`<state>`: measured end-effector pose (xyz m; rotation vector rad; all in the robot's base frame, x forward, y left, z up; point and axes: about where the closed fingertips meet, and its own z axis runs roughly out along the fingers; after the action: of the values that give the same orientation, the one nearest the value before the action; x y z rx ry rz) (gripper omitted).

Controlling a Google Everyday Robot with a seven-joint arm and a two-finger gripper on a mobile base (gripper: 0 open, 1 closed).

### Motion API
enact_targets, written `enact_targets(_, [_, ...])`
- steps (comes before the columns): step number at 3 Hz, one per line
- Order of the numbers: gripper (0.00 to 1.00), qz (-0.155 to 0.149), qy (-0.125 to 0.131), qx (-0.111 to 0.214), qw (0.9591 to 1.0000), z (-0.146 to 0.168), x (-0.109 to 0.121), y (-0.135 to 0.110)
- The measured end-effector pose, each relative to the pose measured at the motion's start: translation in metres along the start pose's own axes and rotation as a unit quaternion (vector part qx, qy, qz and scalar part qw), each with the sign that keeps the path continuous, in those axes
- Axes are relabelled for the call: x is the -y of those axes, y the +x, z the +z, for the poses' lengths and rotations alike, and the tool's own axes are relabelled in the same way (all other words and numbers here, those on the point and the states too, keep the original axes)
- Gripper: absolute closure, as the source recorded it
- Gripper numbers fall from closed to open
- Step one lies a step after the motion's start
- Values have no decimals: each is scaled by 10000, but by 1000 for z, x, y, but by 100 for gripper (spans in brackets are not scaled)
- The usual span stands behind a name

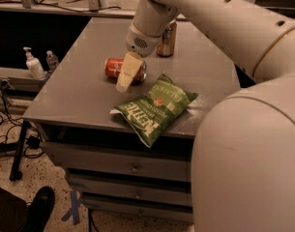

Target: Knock coke can over

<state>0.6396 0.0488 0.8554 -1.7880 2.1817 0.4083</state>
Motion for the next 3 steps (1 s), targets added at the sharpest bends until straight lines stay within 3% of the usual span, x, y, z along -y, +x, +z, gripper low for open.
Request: enact_targets(3, [0, 418, 319, 298, 9982, -24, -4, 20])
